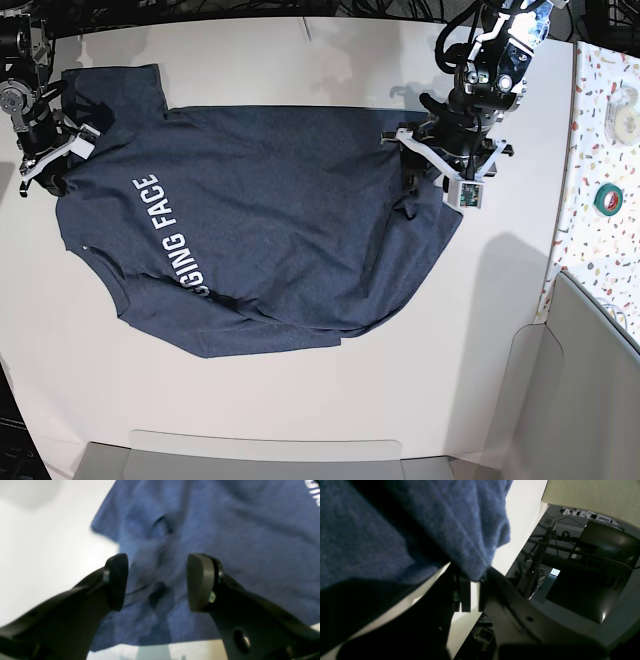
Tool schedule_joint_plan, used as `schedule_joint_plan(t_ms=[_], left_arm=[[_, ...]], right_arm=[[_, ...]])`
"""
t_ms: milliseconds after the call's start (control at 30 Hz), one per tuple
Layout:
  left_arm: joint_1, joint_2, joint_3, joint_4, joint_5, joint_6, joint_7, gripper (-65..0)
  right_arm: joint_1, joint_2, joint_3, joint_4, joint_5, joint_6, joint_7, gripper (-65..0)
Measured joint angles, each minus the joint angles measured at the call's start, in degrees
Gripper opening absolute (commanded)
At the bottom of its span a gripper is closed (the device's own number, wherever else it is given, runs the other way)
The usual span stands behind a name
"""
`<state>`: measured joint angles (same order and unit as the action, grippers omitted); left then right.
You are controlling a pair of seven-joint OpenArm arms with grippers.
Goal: Layout the t-shirt on the table in an organized manner, then fold the t-shirt properly
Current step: 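Release the fabric and move the left gripper toward the t-shirt center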
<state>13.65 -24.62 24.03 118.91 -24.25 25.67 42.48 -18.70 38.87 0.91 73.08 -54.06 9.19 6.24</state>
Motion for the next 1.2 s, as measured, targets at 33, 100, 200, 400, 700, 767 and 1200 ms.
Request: schedule_joint_plan(t_ms=[33,100,200,400,700,767,1200], left_arm=[[-0.3,0.1,0.0,0.0,0.0,0.3,-1.1,-29.1],[-1.0,0.1,0.0,0.0,-0.1,0.5,-5.2,-29.1],[-2.1,0.1,0.0,0.0,0.0,0.4,-12.6,-32.3],[-3.0,0.1,0.3,0.0,0.0,0.2,-14.1,-33.9],[-6.7,-0.1,5.7,-0.2,0.3,-21.3,-0.9,-30.1],[-9.3,-0.2,6.3,-0.1,0.7,-28.3,3.6,-30.2],[-22.2,-6.8,14.6,-10.7,1.4,-41.8,7.0,-30.2]], right_arm=[[0.0,0.0,0.0,0.0,0.0,0.0,0.0,-65.0],[0.0,0.0,0.0,0.0,0.0,-0.1,0.0,-65.0],[0.0,0.0,0.0,0.0,0.0,0.0,0.0,-65.0],[0.1,-0.4,0.0,0.0,-0.1,0.0,-0.3,-65.0],[0.1,-1.1,0.2,0.1,-0.9,-0.1,-0.7,-65.0],[0.1,-1.2,0.3,0.1,-0.9,-0.2,-0.7,-65.0],[0.0,-1.8,0.4,0.1,-1.4,-0.4,-1.4,-65.0]])
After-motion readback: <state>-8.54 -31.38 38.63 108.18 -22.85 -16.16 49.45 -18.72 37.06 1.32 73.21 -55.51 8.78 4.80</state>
